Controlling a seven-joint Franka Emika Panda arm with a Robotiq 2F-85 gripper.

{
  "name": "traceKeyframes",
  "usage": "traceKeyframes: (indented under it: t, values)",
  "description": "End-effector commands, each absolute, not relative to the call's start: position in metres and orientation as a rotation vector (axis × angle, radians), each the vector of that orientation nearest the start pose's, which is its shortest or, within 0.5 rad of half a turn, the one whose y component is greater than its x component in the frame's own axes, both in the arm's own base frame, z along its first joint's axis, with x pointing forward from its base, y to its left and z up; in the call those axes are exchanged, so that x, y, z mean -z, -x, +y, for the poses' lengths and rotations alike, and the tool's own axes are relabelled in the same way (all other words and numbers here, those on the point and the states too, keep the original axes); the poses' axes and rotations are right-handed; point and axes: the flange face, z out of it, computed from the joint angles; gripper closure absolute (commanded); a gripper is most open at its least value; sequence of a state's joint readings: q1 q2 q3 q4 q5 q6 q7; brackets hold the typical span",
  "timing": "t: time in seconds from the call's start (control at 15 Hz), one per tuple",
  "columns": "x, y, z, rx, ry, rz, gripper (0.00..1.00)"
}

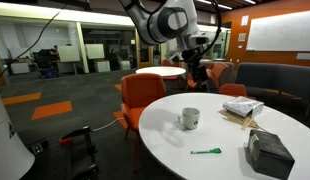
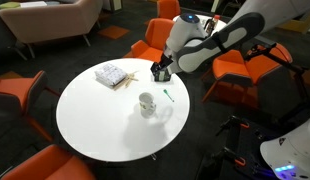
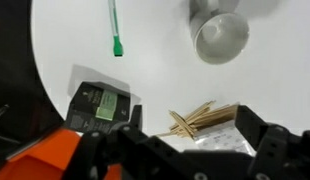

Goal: Take the marker out of the cup and put it on the table

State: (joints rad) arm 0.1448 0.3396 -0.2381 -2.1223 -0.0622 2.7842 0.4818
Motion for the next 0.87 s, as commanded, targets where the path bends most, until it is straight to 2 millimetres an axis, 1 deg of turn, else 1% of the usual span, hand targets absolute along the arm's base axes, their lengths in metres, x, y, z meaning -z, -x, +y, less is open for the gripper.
traceKeyframes:
  t: [0.0,0.2,0.4,0.6,0.8]
  values:
    - [-0.316,-0.579,-0.055,0.485,3.095,0.766,0.0]
    - [-0.337,-0.57,-0.055,0.476,3.142,0.718,0.0]
    - [-0.353,-0.564,-0.045,0.501,3.16,0.628,0.0]
    - [-0.363,-0.56,-0.03,0.508,3.155,0.551,0.0]
    - [-0.367,-0.557,-0.023,0.512,3.159,0.522,0.0]
